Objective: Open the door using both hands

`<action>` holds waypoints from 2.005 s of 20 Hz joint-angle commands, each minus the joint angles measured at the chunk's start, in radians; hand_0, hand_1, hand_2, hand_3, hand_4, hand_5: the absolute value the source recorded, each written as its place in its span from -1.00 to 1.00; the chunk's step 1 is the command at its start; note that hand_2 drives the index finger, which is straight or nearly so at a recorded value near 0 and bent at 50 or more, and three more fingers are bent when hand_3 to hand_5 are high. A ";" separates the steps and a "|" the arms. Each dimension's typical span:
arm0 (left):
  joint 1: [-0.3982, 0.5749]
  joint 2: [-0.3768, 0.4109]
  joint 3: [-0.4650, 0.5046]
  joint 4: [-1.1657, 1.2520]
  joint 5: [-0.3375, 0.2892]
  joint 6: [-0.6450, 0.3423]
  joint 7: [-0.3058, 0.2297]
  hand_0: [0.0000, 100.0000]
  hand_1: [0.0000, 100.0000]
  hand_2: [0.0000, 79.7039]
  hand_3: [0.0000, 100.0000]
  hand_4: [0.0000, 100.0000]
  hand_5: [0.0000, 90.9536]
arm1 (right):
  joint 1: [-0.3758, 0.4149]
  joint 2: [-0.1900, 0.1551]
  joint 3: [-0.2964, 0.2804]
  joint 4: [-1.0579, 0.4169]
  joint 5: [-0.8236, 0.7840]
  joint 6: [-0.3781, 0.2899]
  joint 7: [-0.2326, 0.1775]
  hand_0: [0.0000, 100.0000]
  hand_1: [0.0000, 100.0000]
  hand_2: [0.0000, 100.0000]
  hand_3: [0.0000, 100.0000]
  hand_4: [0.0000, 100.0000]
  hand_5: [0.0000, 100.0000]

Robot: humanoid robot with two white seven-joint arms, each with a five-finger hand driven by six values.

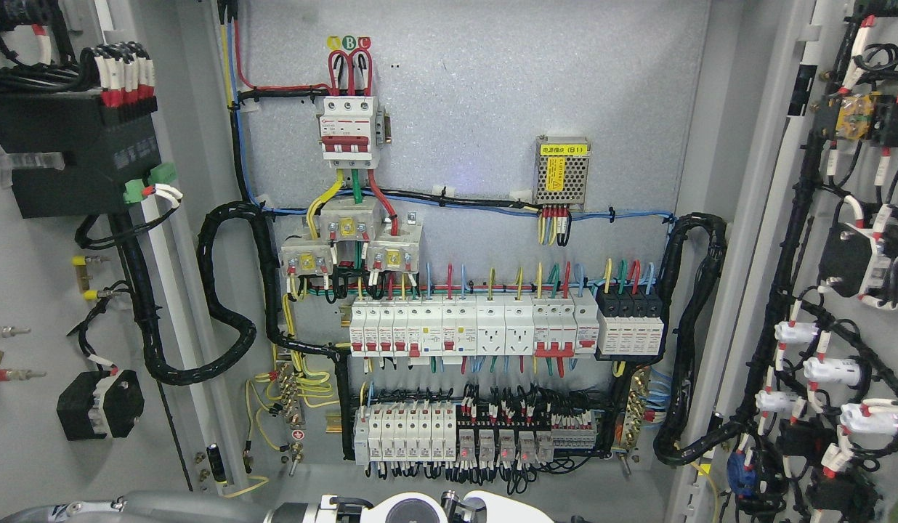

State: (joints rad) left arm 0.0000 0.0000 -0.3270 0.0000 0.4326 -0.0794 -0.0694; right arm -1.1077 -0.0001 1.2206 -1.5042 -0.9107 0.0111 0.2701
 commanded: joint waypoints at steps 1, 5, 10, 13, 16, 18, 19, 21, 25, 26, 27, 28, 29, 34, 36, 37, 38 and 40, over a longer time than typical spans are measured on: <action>-0.023 0.020 0.000 -0.028 0.000 0.000 0.000 -0.41 -1.00 -0.93 -0.94 -0.93 -1.00 | 0.044 0.000 -0.110 -0.007 0.013 0.003 -0.034 -0.56 -1.00 -1.00 -1.00 -1.00 -1.00; -0.028 0.020 0.000 -0.028 0.000 0.001 0.000 -0.41 -1.00 -0.93 -0.94 -0.93 -1.00 | 0.135 0.000 -0.240 -0.063 0.021 0.001 -0.040 -0.56 -1.00 -1.00 -1.00 -1.00 -1.00; -0.034 0.020 0.000 -0.028 0.000 0.001 0.000 -0.41 -1.00 -0.93 -0.94 -0.93 -1.00 | 0.322 -0.020 -0.332 -0.168 0.131 -0.005 -0.029 -0.56 -1.00 -1.00 -1.00 -1.00 -1.00; -0.034 0.020 0.000 -0.028 0.000 0.001 -0.001 -0.41 -1.00 -0.93 -0.94 -0.93 -1.00 | 0.452 -0.014 -0.398 -0.215 0.182 -0.023 -0.029 -0.56 -1.00 -1.00 -1.00 -1.00 -1.00; -0.034 0.018 0.000 -0.028 0.000 0.001 0.000 -0.41 -1.00 -0.93 -0.94 -0.93 -1.00 | 0.538 -0.026 -0.452 -0.232 0.306 -0.133 -0.028 -0.56 -1.00 -1.00 -1.00 -1.00 -1.00; -0.034 0.018 0.000 -0.028 0.000 0.001 -0.001 -0.41 -1.00 -0.93 -0.94 -0.93 -1.00 | 0.613 -0.034 -0.493 -0.232 0.392 -0.184 -0.031 -0.56 -1.00 -1.00 -1.00 -1.00 -1.00; -0.034 0.018 0.000 -0.028 0.000 0.001 -0.001 -0.41 -1.00 -0.93 -0.94 -0.93 -1.00 | 0.653 -0.037 -0.509 -0.232 0.427 -0.198 -0.035 -0.56 -1.00 -1.00 -1.00 -1.00 -1.00; -0.034 0.018 0.000 -0.028 0.000 0.001 -0.001 -0.41 -1.00 -0.93 -0.94 -0.93 -1.00 | 0.754 -0.064 -0.536 -0.234 0.478 -0.247 -0.038 -0.56 -1.00 -1.00 -1.00 -1.00 -1.00; -0.034 0.017 -0.001 -0.028 0.000 0.001 0.000 -0.41 -1.00 -0.93 -0.95 -0.93 -1.00 | 0.925 -0.151 -0.633 -0.228 0.489 -0.348 -0.084 -0.56 -1.00 -1.00 -1.00 -1.00 -1.00; -0.034 0.017 -0.001 -0.028 0.000 0.001 0.000 -0.41 -1.00 -0.93 -0.95 -0.93 -1.00 | 0.959 -0.182 -0.653 -0.226 0.489 -0.355 -0.095 -0.56 -1.00 -1.00 -1.00 -1.00 -1.00; -0.034 0.017 -0.001 -0.028 0.000 0.001 0.000 -0.41 -1.00 -0.93 -0.95 -0.93 -1.00 | 0.997 -0.217 -0.671 -0.228 0.489 -0.367 -0.097 -0.56 -1.00 -1.00 -1.00 -1.00 -1.00; -0.034 0.015 -0.001 -0.028 0.000 0.001 0.000 -0.41 -1.00 -0.93 -0.95 -0.93 -1.00 | 1.028 -0.240 -0.684 -0.228 0.490 -0.375 -0.094 -0.56 -1.00 -1.00 -1.00 -1.00 -1.00; -0.034 0.015 -0.001 -0.028 -0.002 0.001 0.000 -0.41 -1.00 -0.93 -0.95 -0.93 -1.00 | 1.061 -0.265 -0.697 -0.226 0.490 -0.382 -0.094 -0.56 -1.00 -1.00 -1.00 -1.00 -1.00; -0.044 0.015 -0.001 -0.029 -0.002 0.001 0.000 -0.41 -1.00 -0.93 -0.95 -0.93 -1.00 | 1.213 -0.290 -0.766 -0.196 0.490 -0.437 -0.086 -0.56 -1.00 -1.00 -1.00 -1.00 -1.00; -0.048 0.015 -0.001 -0.029 0.000 0.001 0.000 -0.41 -1.00 -0.93 -0.95 -0.93 -1.00 | 1.285 -0.305 -0.820 -0.195 0.490 -0.442 -0.088 -0.56 -1.00 -1.00 -1.00 -1.00 -1.00; -0.048 0.015 0.000 -0.029 0.000 0.001 0.000 -0.41 -1.00 -0.93 -0.95 -0.93 -1.00 | 1.322 -0.308 -0.848 -0.195 0.490 -0.459 -0.088 -0.56 -1.00 -1.00 -1.00 -1.00 -1.00; -0.048 0.015 0.000 -0.029 0.000 0.001 0.000 -0.41 -1.00 -0.93 -0.95 -0.93 -1.00 | 1.347 -0.308 -0.868 -0.192 0.490 -0.480 -0.086 -0.56 -1.00 -1.00 -1.00 -1.00 -1.00; -0.049 0.015 -0.001 -0.029 0.000 0.001 0.000 -0.41 -1.00 -0.93 -0.95 -0.93 -1.00 | 1.394 -0.310 -0.891 -0.186 0.490 -0.529 -0.086 -0.56 -1.00 -1.00 -1.00 -1.00 -1.00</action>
State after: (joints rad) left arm -0.0376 0.0000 -0.3276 0.0000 0.4319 -0.0737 -0.0688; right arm 0.1203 -0.2226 0.5268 -1.7015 -0.4261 -0.4696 0.1759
